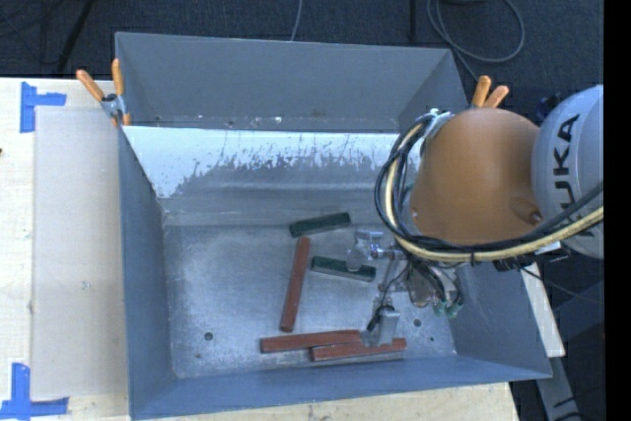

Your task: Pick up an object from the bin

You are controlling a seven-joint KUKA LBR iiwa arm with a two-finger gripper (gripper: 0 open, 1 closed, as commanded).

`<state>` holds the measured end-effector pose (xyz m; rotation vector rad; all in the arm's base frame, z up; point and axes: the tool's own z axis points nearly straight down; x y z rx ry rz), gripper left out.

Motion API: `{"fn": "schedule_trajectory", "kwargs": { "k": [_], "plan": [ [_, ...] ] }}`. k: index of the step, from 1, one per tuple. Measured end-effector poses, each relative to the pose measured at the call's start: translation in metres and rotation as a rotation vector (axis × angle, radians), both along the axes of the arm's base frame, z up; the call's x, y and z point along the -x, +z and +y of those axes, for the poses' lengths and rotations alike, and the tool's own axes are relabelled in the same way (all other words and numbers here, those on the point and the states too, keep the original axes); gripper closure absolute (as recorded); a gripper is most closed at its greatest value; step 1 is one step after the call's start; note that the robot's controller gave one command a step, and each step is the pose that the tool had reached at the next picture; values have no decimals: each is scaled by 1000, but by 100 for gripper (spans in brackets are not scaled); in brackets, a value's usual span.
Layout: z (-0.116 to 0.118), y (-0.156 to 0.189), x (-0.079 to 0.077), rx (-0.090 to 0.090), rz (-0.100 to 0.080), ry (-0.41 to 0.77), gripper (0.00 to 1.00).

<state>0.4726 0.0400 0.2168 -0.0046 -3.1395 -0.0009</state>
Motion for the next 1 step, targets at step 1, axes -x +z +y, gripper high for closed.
{"fn": "schedule_trajectory", "kwargs": {
  "k": [1],
  "plan": [
    [-2,-147,-6,-1,-23,94,0]
  ]
}}
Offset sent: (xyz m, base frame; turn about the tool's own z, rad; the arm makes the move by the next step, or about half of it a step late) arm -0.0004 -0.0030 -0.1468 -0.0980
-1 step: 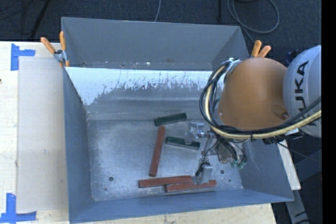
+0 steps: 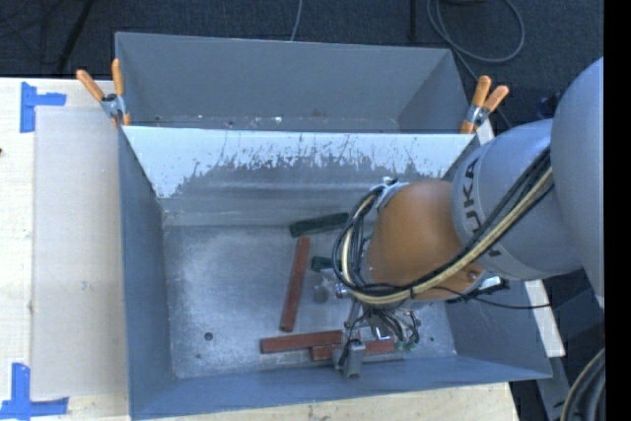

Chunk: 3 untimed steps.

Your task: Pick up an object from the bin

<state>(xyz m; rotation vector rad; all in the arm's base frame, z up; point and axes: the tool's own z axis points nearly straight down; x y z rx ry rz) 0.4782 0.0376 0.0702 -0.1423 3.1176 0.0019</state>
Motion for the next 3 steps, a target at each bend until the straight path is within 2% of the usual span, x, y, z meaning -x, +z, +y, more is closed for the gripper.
{"fn": "schedule_trajectory", "kwargs": {
  "k": [1,2,3],
  "plan": [
    [-58,0,-18,5,19,174,0],
    [3,83,-62,1,9,185,0],
    [10,-3,-91,1,12,111,0]
  ]
}}
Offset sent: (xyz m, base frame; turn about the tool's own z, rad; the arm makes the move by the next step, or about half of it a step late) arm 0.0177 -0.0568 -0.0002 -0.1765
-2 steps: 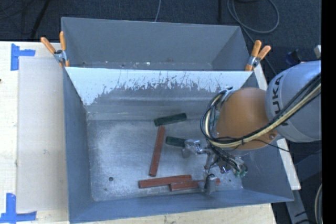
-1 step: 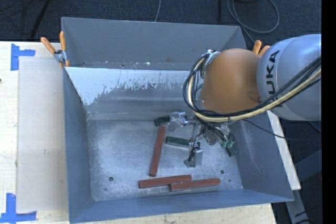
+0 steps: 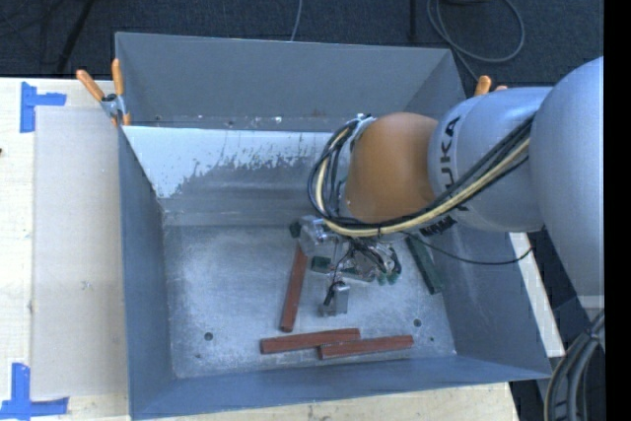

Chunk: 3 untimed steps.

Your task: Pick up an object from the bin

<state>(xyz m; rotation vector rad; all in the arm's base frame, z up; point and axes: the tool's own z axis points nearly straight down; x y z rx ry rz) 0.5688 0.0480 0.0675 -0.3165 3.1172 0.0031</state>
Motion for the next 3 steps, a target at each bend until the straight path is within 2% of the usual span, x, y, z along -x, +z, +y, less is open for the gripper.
{"fn": "schedule_trajectory", "kwargs": {
  "k": [1,2,3],
  "plan": [
    [-52,3,-51,3,9,167,0],
    [-51,3,-52,2,7,164,100],
    [-34,169,-40,4,-3,240,100]
  ]
}}
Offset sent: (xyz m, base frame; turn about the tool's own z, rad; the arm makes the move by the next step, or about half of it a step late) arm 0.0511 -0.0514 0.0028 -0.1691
